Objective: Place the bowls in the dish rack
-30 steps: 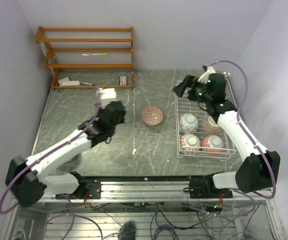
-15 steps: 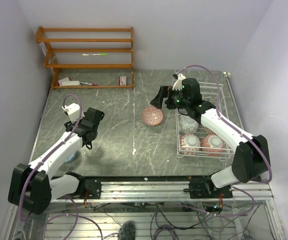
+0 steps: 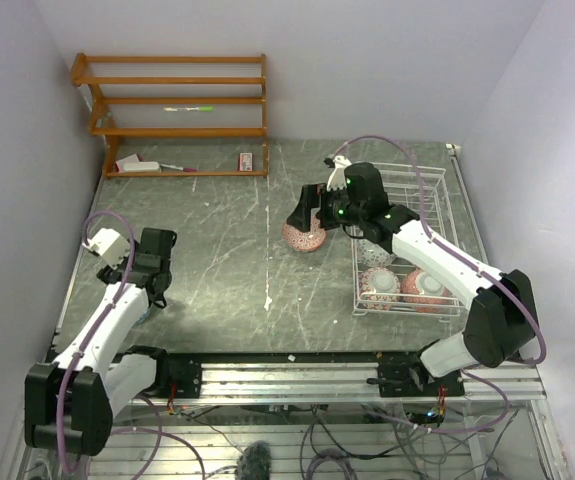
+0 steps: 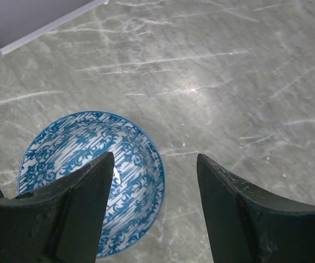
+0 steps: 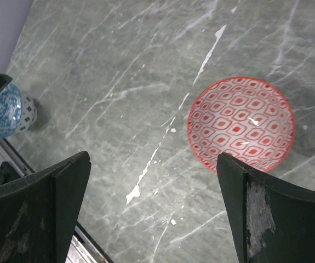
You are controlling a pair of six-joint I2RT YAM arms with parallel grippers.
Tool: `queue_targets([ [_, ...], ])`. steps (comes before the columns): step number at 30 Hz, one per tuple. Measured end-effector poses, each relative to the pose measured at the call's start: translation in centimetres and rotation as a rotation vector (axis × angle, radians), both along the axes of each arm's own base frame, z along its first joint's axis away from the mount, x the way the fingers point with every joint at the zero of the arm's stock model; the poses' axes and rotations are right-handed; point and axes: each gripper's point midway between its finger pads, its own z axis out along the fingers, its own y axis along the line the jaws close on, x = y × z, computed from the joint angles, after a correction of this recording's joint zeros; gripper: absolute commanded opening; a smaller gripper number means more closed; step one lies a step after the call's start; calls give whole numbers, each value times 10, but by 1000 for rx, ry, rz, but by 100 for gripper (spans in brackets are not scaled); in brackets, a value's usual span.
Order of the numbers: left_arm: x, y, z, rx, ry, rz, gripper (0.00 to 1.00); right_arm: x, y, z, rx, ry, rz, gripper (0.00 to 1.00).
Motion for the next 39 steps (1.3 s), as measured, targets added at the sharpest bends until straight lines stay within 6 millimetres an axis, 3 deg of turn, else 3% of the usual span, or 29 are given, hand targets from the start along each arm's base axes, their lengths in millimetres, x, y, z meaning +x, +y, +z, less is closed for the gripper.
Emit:
queue_targets([
  [8, -4, 15, -21, -68, 13, 53, 73, -11, 7, -4, -67, 8, 23, 99],
  [20, 18, 4, -51, -181, 41, -3, 69, -19, 17, -2, -92, 6, 40, 98],
  [25, 14, -3, -70, -217, 72, -25, 53, -18, 16, -3, -97, 1, 34, 99],
  [30, 15, -8, -73, -241, 69, -50, 16, -18, 13, -12, -112, 0, 25, 99],
  [35, 20, -6, -51, -223, -7, -68, 8, -19, 8, -20, -131, -1, 17, 99],
  [39, 22, -8, -38, -228, -56, -80, 7, -16, 7, -19, -133, -16, 8, 99],
])
